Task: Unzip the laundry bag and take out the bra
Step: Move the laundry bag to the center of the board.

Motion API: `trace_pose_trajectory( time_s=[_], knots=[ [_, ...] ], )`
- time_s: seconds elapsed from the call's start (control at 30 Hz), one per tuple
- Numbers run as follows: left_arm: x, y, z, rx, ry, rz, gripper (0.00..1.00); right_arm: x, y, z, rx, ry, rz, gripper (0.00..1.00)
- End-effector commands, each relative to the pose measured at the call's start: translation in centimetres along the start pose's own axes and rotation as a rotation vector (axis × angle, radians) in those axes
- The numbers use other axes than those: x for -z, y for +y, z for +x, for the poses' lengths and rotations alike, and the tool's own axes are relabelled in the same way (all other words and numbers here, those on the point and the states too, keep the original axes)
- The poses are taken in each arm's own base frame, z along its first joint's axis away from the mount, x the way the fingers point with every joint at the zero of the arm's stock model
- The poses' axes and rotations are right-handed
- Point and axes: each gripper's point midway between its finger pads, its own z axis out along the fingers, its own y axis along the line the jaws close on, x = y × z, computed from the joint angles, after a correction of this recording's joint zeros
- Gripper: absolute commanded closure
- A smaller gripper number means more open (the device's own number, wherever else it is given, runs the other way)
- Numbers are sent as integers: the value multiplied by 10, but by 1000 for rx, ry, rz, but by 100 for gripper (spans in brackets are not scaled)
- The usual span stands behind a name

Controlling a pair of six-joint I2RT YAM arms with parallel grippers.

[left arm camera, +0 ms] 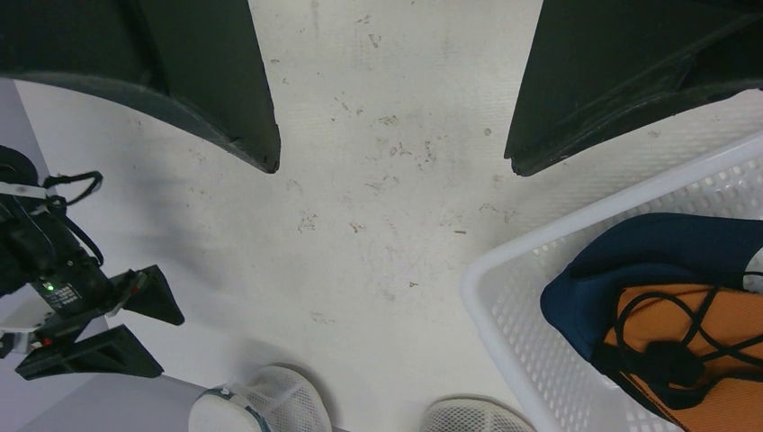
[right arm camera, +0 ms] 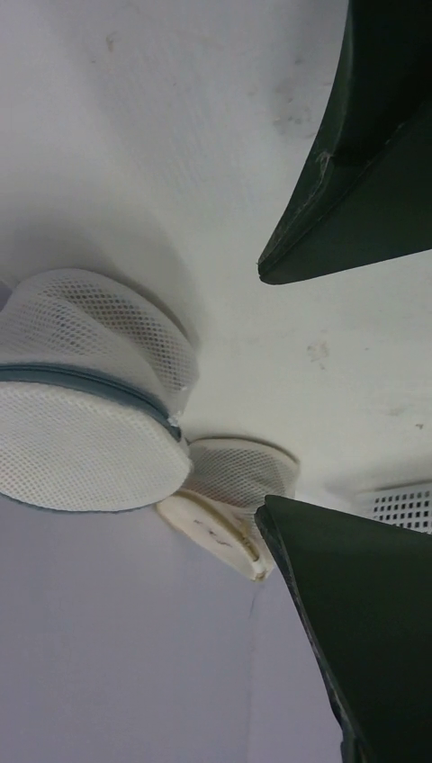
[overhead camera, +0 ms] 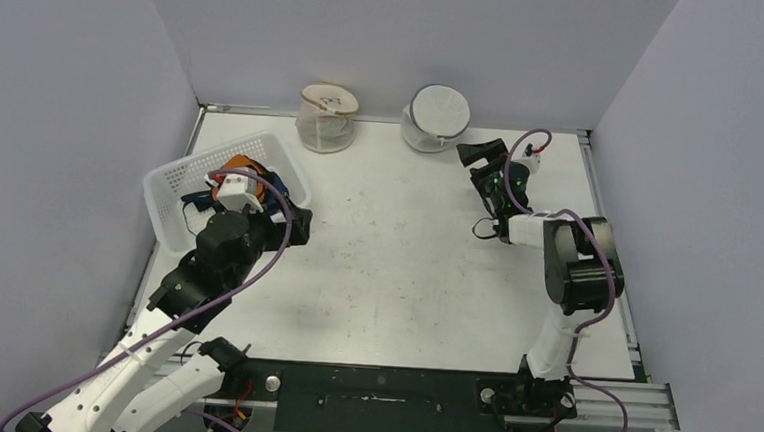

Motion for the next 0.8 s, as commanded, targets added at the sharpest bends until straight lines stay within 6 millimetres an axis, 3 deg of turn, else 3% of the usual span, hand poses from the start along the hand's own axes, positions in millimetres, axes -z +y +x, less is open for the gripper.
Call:
trace_pose_trajectory(
  time_s=[0.0,0.33,0.6,0.77],
  knots=[
    [-2,-15,-10,-3,-35,66,4,-31,54,-24,-119,-37,-253,9],
    [-3,-13,-10,-7,-32,54,4,-100,30,-12,-149,-14,-204,14],
    [-7,-10,-6,-13,-23,37,4,-129,29,-7,-148,-2,-222,32],
    [-12,-8,-3,-12,-3,26,4,-136,30,-1,-145,26,-221,54]
  ],
)
